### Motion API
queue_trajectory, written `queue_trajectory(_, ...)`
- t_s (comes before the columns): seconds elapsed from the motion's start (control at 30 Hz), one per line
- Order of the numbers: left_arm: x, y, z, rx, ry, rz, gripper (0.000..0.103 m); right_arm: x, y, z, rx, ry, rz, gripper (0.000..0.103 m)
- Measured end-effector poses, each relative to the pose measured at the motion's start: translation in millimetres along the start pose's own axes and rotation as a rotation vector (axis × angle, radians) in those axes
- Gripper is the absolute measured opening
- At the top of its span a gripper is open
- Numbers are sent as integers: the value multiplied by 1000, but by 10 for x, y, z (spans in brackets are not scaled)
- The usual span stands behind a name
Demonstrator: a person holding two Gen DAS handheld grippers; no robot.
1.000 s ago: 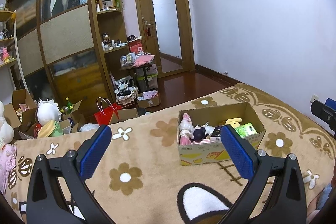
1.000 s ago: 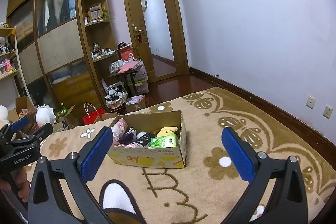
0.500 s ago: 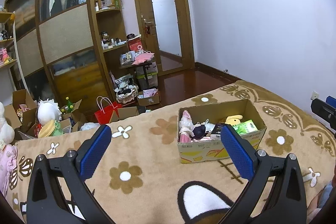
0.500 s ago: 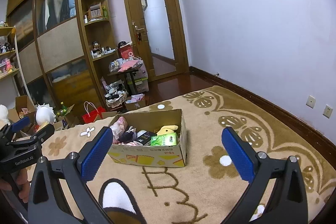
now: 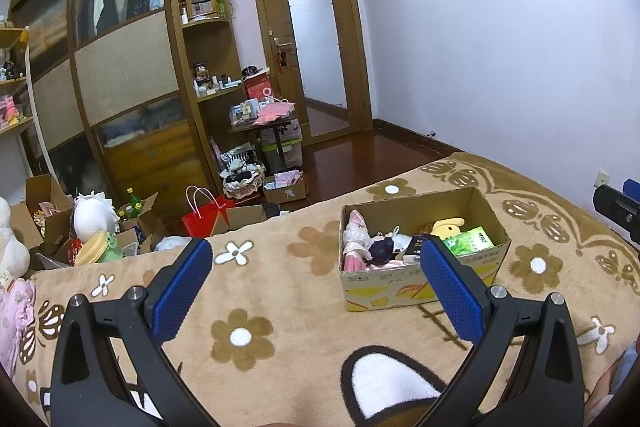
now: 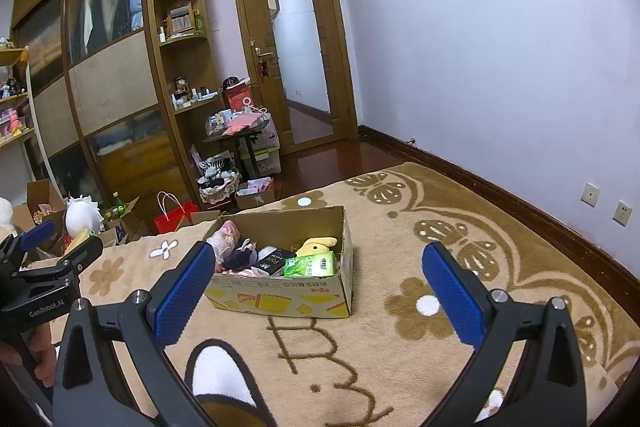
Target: Organize soft objects
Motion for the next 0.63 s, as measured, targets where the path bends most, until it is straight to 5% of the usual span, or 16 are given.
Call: queue_trajectory(0.63, 24, 16, 52, 27, 25, 0, 103, 33, -22, 10, 13, -2, -1, 103)
Point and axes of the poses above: each gripper's, at about its wrist camera, not at the fingertips, and z roughly the way its jaws point, y to its left, x to its underside, the point moved 1 cm from there along z, roughly the way its jaws point
